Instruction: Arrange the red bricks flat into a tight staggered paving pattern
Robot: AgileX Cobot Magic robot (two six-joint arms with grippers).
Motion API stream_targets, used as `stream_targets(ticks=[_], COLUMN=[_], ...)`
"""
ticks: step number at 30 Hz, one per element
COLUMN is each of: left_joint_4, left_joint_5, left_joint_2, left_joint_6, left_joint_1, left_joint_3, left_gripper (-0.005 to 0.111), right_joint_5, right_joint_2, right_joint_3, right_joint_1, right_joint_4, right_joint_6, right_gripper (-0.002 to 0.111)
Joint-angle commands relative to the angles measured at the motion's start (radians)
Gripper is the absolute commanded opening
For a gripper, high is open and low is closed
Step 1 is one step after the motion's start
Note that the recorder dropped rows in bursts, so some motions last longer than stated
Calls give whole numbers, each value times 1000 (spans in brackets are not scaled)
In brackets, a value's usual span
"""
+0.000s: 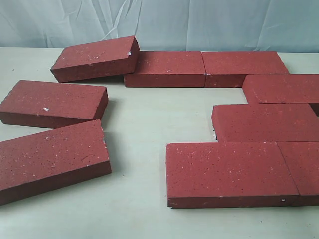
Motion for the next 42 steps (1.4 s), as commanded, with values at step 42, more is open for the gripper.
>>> stream_targets(ticks=[42], left_joint_4=[8], left_joint_5=[-321], left_joint_2=[26], left_joint_6=[3], left_joint_1=[-7], left_joint_3=[-87], left_gripper=[0], right_joint_5=[-14], right_joint_2=[-6], right_joint_3=[1], right_joint_1=[-4], right_joint_4=[-2], right_joint_6=[-4], right_gripper=[-1])
